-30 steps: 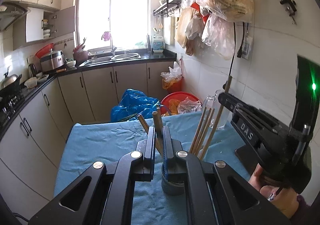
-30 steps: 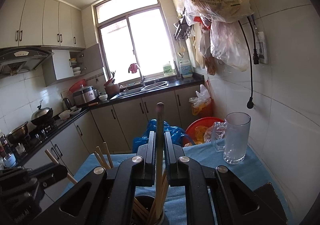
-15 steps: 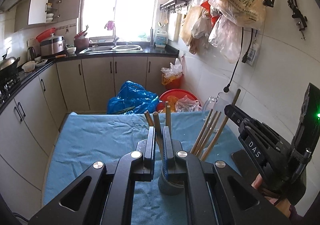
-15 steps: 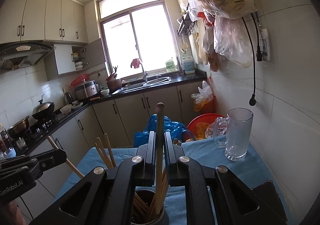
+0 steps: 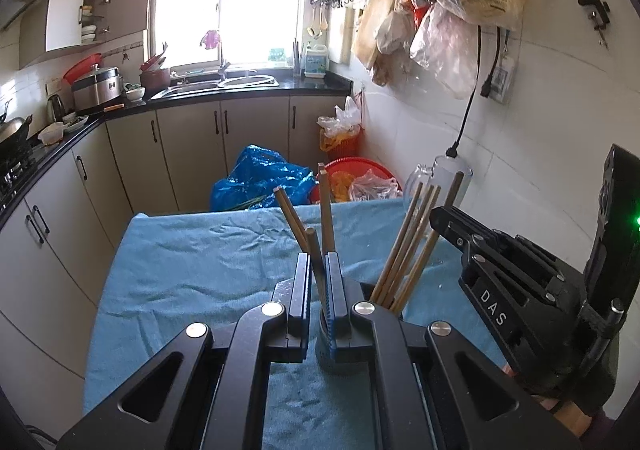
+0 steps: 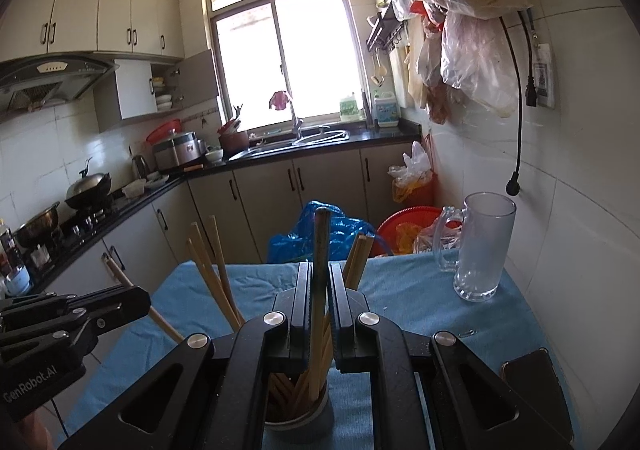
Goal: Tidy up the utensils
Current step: 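Open both grippers to release the chopsticks into the black cup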
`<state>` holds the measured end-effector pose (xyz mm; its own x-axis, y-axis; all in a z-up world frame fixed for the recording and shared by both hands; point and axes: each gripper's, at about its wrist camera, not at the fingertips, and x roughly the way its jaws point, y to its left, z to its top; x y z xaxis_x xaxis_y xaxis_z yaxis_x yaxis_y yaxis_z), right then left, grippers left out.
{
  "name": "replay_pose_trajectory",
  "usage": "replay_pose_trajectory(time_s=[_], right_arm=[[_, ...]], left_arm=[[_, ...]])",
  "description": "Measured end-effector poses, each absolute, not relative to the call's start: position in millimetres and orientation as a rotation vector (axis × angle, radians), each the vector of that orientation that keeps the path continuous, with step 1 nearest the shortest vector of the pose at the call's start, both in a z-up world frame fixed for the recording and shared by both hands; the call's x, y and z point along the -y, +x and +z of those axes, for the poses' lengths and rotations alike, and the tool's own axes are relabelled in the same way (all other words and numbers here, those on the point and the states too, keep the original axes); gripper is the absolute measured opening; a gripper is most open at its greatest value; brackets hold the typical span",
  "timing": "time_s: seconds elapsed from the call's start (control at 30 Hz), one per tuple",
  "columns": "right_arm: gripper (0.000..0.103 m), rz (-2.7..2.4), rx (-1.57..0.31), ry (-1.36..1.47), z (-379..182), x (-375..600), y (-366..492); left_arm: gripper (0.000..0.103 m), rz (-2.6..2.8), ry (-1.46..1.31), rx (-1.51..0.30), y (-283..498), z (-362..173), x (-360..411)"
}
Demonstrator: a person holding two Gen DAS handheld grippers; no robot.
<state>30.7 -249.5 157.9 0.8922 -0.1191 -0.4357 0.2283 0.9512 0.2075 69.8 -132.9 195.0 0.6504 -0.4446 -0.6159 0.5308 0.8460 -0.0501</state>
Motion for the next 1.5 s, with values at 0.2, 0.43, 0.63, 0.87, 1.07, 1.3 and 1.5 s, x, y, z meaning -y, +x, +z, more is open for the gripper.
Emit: replay_pose_trajectory(time_s=[0.2,0.43,0.63,0.87,1.07,1.3,1.5], right_arm=[[0.009,-0.178,-0.458,0.245,154,248,29],[0.009,-0.178,-0.46,0.231,152,245,26],[0.009,-0.185,-0.462,0.223,152,243,24],[0.009,-0.19,-0.455,0.254,154,245,22],[0.009,-0.197,-0.419,0.264,164,247,16],[0.009,-0.196,-0.418,0.261,163,245,17],[0.009,-0.194,-0.447,0.268,152,245,20]], left_arm=[[0.007,-0.543,0.166,-0.647,68,192,135],[0.007,-0.542,0.168,-0.647,67,192,135],[0.007,-0.541,0.182,-0.64,63,191,135],[0.007,-0.54,0.186,-0.637,60,191,135],[0.007,-0.534,0.185,-0.628,58,193,135],[0.007,-0.527,0.189,-0.59,51,199,133],[0.007,-0.519,0.203,-0.577,50,199,134]])
